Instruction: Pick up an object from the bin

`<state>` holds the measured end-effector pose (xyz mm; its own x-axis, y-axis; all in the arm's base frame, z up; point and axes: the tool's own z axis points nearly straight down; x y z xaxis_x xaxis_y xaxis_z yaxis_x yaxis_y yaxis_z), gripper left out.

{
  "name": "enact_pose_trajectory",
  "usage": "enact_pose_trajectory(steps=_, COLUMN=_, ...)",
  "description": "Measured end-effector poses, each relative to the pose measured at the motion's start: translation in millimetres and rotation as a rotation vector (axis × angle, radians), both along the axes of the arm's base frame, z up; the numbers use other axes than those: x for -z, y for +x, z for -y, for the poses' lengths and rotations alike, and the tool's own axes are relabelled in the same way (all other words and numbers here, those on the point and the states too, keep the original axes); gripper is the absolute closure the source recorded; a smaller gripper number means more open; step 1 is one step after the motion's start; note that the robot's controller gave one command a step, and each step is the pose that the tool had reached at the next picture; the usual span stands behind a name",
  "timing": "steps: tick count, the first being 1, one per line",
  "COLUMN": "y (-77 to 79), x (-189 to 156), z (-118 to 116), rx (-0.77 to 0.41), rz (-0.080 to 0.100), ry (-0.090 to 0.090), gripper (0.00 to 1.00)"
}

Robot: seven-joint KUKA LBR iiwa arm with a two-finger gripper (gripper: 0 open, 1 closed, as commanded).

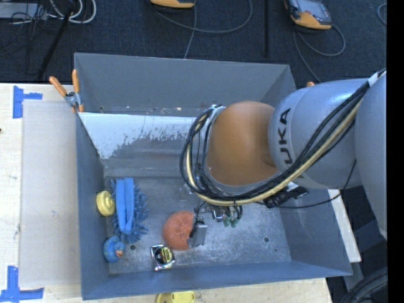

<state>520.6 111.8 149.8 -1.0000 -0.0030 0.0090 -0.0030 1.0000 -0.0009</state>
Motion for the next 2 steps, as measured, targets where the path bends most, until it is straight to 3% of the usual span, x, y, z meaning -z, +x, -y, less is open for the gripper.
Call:
enact_pose_trajectory(steps=1, y=1.8, x=-4.4, z=0.5, rx=0.003, rz=0.007, ry=0.001, gripper=0.00)
enact_pose_trajectory(steps=2, y=0.6, x=43.0, z=7.6, rx=-0.067, rz=0.013, ry=0.002, gripper=0.00)
